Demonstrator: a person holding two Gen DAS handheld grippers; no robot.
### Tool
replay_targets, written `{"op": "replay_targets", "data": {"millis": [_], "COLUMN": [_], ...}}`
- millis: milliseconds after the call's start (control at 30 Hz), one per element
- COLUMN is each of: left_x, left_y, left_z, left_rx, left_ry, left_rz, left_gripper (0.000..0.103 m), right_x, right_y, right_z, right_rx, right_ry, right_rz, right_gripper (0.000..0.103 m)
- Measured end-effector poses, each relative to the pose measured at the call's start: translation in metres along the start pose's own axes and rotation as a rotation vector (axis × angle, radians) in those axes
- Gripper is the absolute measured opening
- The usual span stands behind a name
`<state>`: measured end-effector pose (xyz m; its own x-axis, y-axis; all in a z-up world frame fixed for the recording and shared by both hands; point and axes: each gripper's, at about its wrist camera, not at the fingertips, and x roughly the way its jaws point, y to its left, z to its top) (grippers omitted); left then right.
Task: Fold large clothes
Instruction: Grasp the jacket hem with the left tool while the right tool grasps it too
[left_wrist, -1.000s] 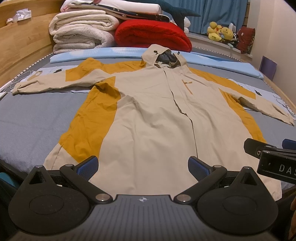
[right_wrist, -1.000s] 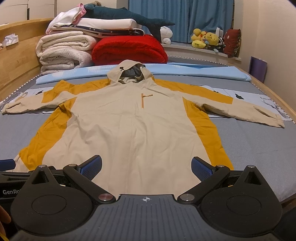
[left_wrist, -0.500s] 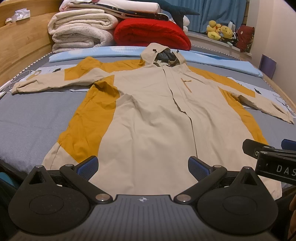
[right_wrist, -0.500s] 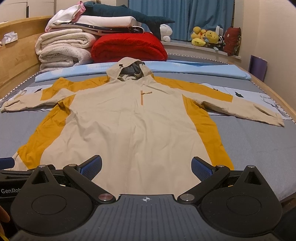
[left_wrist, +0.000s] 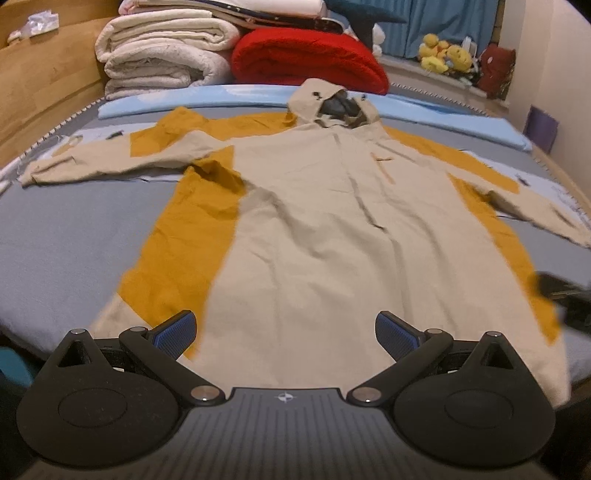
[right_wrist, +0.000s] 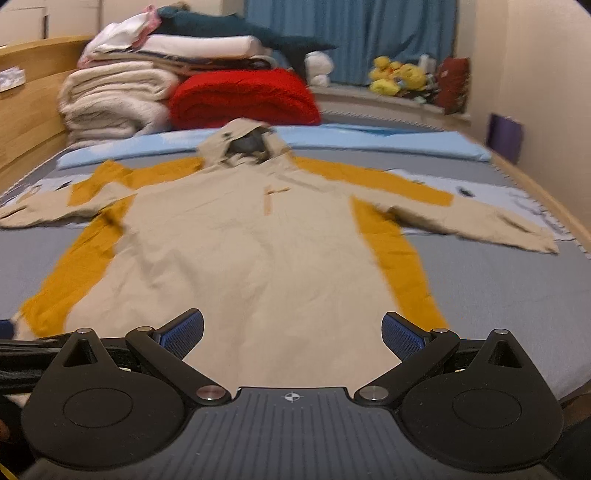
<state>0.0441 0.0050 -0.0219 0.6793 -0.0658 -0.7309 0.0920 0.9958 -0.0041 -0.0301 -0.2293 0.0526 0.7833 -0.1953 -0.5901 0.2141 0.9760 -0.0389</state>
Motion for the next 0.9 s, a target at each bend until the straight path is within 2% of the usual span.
{"op": "replay_targets", "data": {"millis": [100,233,333,400,433,467,500,533,567,600,667,700,767,833,867,900], "left_x": [0.027,0.071,0.091,0.099,0.102,0.103,0.104,0.103,0.099,0.093,0.075,0.065,0.055,0.064,0.071,0.070], "left_y": [0.028,0.076,0.118,0.139,0.146,0.150,0.151,0.150,0.148,0.147,0.146,0.149,0.152,0.159,0.162,0.160], "left_z": [0.014,0.021,0.017,0.011,0.008,0.004,0.002,0.002,0.004,0.006,0.011,0.012,0.008,0.001,-0.003,-0.002], "left_rx": [0.011,-0.004,-0.103,-0.188,-0.218,-0.242,-0.253,-0.249,-0.235,-0.222,-0.255,-0.283,-0.295,-0.317,-0.321,-0.298], "left_ry": [0.003,0.048,0.112,0.168,0.192,0.206,0.216,0.218,0.212,0.202,0.175,0.167,0.177,0.253,0.295,0.293], "left_rz": [0.052,0.155,0.200,0.203,0.192,0.171,0.145,0.128,0.122,0.116,0.090,0.067,0.074,0.124,0.170,0.200], "left_gripper": [0.103,0.103,0.093,0.076,0.073,0.063,0.048,0.041,0.020,0.010,0.009,0.009,0.009,0.012,0.023,0.027], "right_x": [0.014,0.042,0.065,0.077,0.081,0.085,0.089,0.094,0.097,0.098,0.096,0.093,0.085,0.084,0.086,0.088], "right_y": [-0.032,-0.082,-0.113,-0.128,-0.133,-0.138,-0.140,-0.141,-0.142,-0.143,-0.139,-0.138,-0.136,-0.137,-0.136,-0.135], "right_z": [0.003,-0.007,-0.022,-0.033,-0.038,-0.042,-0.046,-0.049,-0.052,-0.054,-0.051,-0.047,-0.040,-0.038,-0.039,-0.040], "right_rx": [0.051,0.151,0.227,0.273,0.295,0.320,0.344,0.370,0.387,0.403,0.388,0.364,0.353,0.331,0.322,0.320], "right_ry": [0.011,0.077,0.166,0.226,0.253,0.278,0.303,0.328,0.348,0.358,0.341,0.323,0.287,0.285,0.297,0.316], "right_rz": [-0.073,-0.192,-0.254,-0.281,-0.286,-0.282,-0.273,-0.257,-0.241,-0.219,-0.217,-0.230,-0.250,-0.276,-0.285,-0.290], "right_gripper": [0.101,0.100,0.093,0.089,0.083,0.079,0.070,0.056,0.047,0.028,0.007,0.000,0.000,0.000,0.000,0.000]}}
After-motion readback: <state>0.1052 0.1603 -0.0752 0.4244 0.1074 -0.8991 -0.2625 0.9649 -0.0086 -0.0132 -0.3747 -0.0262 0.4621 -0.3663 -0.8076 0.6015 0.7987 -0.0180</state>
